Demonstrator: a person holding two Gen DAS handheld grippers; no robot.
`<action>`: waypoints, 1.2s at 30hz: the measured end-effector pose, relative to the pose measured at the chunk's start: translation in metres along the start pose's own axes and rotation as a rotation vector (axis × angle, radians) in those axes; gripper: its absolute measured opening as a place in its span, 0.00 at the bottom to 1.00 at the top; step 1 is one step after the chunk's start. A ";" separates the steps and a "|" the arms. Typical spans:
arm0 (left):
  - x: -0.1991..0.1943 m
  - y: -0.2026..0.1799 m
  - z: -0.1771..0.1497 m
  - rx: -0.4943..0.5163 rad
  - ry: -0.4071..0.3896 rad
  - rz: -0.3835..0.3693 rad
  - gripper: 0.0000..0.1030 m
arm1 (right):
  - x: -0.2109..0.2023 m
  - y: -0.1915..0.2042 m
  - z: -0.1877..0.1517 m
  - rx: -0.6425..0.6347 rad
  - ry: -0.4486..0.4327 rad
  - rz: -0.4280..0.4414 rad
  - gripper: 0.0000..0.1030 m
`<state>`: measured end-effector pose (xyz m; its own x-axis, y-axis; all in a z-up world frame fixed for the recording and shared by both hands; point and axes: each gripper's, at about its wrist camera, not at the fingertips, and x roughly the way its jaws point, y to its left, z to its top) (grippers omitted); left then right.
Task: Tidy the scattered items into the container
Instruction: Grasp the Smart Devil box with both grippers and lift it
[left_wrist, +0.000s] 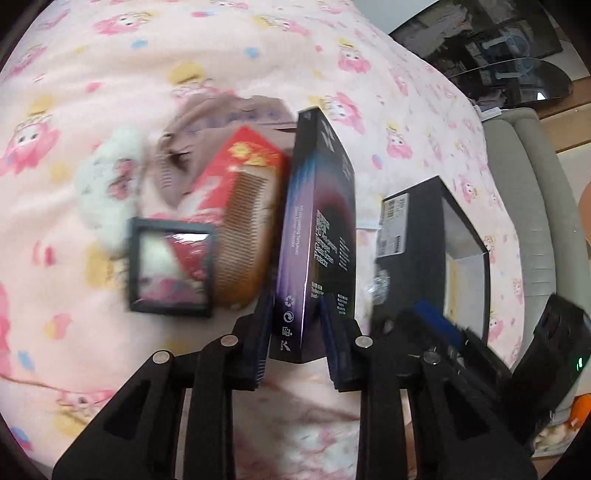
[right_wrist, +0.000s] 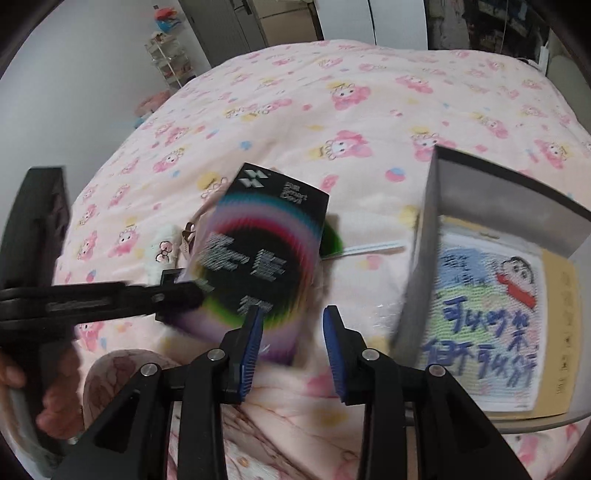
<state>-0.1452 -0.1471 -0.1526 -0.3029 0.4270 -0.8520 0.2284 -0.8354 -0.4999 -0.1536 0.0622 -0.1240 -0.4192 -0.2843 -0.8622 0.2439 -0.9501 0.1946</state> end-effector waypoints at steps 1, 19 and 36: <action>-0.001 0.005 0.000 -0.011 -0.010 0.035 0.26 | 0.003 0.003 0.001 0.002 -0.001 -0.019 0.31; 0.034 0.030 0.024 -0.052 0.014 0.095 0.46 | 0.096 0.009 -0.001 0.093 0.248 0.241 0.53; -0.049 -0.061 -0.035 0.183 -0.144 -0.067 0.42 | -0.056 -0.003 -0.003 0.040 -0.049 0.192 0.43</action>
<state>-0.1118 -0.1047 -0.0855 -0.4431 0.4408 -0.7806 0.0357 -0.8614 -0.5067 -0.1283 0.0817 -0.0782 -0.4102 -0.4660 -0.7840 0.2889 -0.8817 0.3729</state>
